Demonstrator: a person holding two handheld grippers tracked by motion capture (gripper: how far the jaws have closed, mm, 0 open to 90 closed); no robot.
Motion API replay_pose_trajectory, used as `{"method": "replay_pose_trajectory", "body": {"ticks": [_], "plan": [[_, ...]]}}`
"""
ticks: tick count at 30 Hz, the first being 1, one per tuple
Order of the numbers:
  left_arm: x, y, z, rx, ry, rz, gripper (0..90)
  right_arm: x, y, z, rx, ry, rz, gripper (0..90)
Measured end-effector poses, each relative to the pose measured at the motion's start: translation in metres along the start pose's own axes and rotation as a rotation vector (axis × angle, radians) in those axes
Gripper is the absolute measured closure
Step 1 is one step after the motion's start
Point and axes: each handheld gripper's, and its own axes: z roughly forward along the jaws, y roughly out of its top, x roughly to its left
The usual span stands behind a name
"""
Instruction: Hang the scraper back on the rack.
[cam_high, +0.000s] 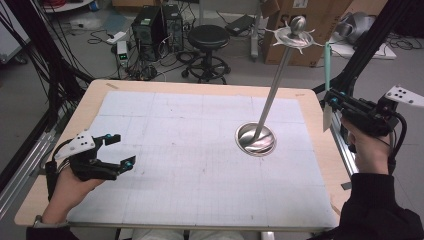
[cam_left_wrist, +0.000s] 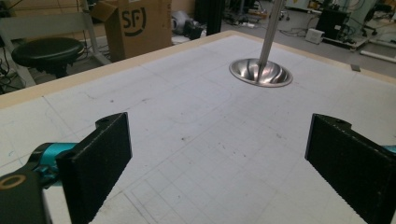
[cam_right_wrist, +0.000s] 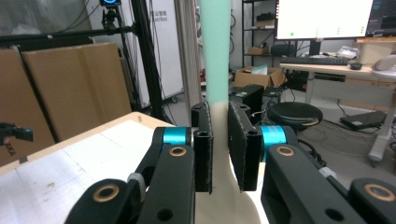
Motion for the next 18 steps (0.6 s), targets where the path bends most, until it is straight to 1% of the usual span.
{"method": "replay_pose_trajectory", "body": {"ticks": [2,9,12,15,18], "plan": [[0.0002,-0.0002,0.0,0.005,0.0,0.005,7.6,-0.001,-0.0014,0.001,0.006,-0.002,-0.002,80.5],[0.0012,-0.0017,-0.0004,0.006,0.004,-0.001,7.6,-0.0028,-0.0054,0.0048,0.007,0.012,0.016,80.5],[0.0015,-0.0021,-0.0005,0.005,0.006,-0.005,7.6,-0.003,-0.0059,0.0067,0.0,0.018,0.018,80.5],[0.0014,-0.0021,-0.0006,0.006,0.004,-0.005,7.6,-0.003,-0.0055,0.0078,-0.006,0.026,0.018,80.5],[0.0014,-0.002,-0.0005,0.004,0.003,-0.003,7.6,-0.0027,-0.0063,0.0103,0.0,0.031,0.023,80.5]]}}
